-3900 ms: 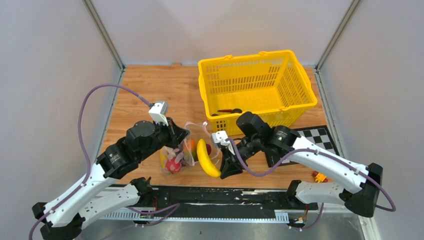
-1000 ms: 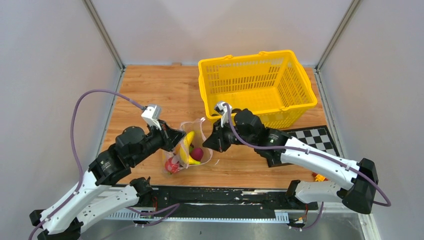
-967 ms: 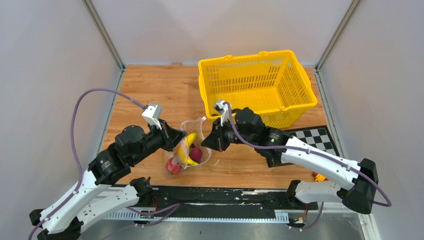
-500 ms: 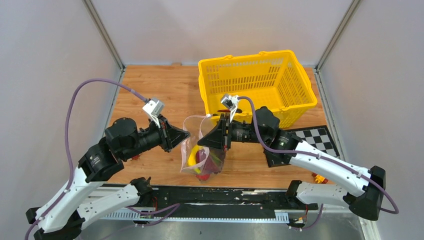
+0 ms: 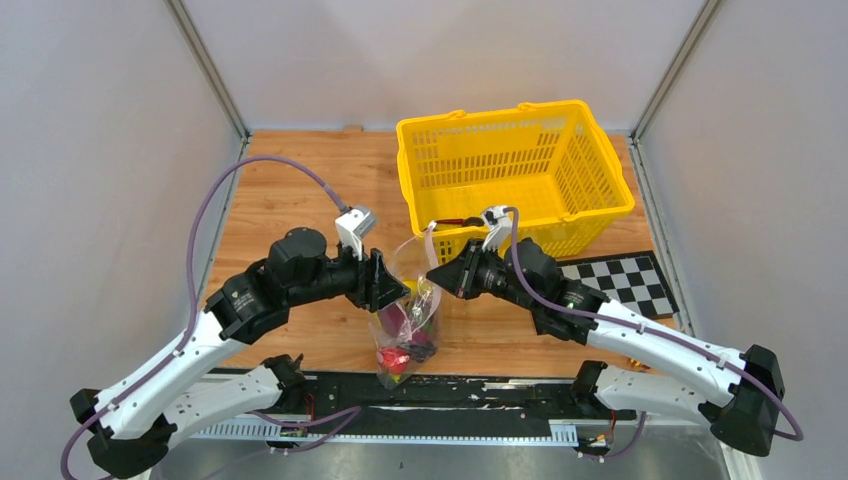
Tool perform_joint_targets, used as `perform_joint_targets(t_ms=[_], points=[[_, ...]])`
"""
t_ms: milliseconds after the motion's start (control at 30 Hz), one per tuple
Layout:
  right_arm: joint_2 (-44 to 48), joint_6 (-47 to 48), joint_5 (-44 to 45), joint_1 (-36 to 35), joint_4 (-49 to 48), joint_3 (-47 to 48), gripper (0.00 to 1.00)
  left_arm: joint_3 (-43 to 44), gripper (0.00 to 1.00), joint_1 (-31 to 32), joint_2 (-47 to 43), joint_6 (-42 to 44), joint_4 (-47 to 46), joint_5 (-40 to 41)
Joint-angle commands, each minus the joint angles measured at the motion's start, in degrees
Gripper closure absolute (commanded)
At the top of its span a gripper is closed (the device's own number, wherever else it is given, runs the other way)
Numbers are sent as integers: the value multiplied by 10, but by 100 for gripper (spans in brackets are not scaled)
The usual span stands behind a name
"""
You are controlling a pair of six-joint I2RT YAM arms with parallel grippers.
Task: Place the food in the zip-top bag and seal the zipper
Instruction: Adjust the zipper food storage bag at the center of the board.
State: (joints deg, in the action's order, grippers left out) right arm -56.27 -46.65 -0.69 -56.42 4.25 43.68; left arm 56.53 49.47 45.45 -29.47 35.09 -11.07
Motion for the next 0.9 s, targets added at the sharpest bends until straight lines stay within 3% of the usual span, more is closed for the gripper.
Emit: perform_joint_targets(t_ms=[0, 233, 500, 867], points=[[-2, -28, 39, 5, -33, 16, 100, 8, 37, 1, -31, 12, -47, -33], [-11, -13, -4, 7, -60, 27, 100, 4, 27, 1, -66, 19, -43, -33], [-4, -7, 2, 6, -57, 33, 100, 43, 27, 1, -53, 100, 37, -81], [-24, 3, -5, 11, -53, 54, 100, 55, 26, 2, -76, 133, 57, -78]])
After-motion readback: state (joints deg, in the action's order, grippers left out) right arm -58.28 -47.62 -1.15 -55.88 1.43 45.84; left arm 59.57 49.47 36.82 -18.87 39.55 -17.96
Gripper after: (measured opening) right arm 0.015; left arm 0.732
